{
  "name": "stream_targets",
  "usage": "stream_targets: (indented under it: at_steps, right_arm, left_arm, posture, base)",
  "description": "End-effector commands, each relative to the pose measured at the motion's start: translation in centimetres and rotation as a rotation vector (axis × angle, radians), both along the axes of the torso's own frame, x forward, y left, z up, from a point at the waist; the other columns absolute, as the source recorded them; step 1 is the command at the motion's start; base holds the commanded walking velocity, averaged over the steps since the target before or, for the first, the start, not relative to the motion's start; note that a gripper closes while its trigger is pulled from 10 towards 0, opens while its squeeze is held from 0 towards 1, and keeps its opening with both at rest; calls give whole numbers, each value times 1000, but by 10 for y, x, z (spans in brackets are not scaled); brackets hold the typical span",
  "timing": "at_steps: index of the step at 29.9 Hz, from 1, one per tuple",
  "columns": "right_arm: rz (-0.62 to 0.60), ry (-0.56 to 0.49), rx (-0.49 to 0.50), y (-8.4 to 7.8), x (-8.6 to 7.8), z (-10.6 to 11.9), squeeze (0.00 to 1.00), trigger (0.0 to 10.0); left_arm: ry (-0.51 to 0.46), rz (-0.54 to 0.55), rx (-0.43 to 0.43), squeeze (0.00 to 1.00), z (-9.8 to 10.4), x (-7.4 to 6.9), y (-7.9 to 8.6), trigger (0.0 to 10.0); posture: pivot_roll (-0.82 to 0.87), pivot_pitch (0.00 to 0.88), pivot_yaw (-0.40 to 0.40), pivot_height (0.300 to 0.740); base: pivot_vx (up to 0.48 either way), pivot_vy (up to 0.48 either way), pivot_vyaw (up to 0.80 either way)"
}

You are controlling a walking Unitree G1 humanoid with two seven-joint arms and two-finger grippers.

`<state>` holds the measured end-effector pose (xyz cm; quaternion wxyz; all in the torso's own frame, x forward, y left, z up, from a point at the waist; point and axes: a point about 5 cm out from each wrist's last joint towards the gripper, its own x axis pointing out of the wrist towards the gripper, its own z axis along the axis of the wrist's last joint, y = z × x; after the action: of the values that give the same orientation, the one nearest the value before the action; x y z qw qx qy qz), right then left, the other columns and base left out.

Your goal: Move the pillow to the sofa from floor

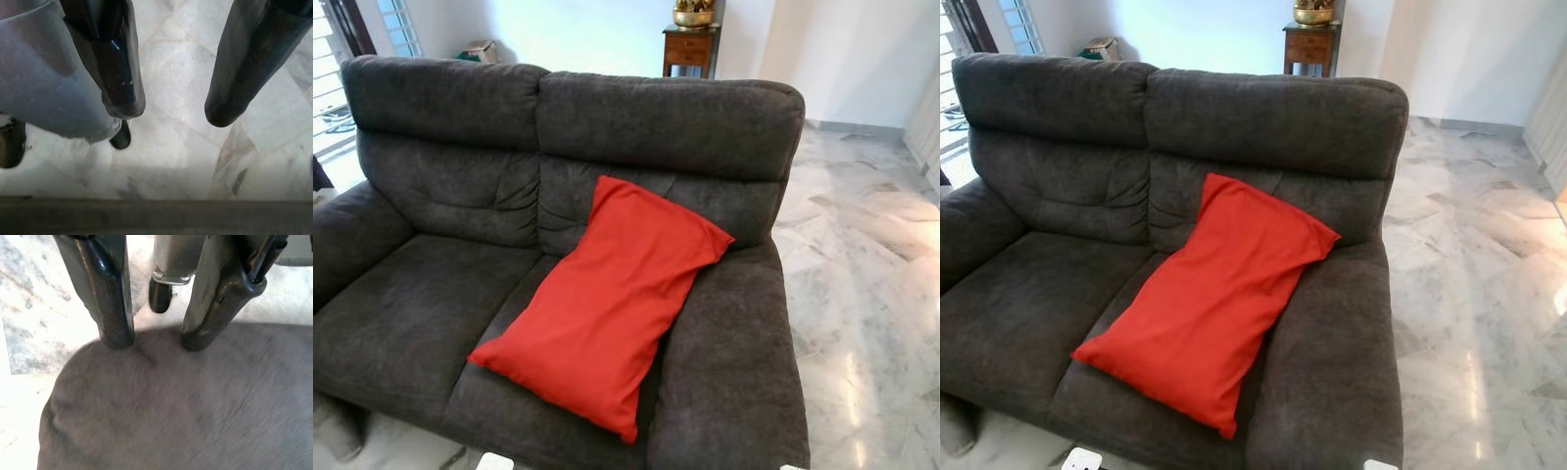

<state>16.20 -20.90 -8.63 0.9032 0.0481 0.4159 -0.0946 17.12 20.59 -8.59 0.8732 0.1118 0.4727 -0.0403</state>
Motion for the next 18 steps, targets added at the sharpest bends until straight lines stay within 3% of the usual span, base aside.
stream_targets:
  at_steps: [1,18]
  right_arm:
    - [16,8,8,4,-2,-2,0,10000]
    - [-4,-27,36,7,4,1,0,10000]
  left_arm:
    - [11,-7,17,0,-1,-2,4,10000]
    - [9,4,16,0,0,-1,4,10000]
  posture:
    - [12,0,34,740]
    - [9,0,33,740]
  base:
    - [-270,0,0]
    - [-237,0,0]
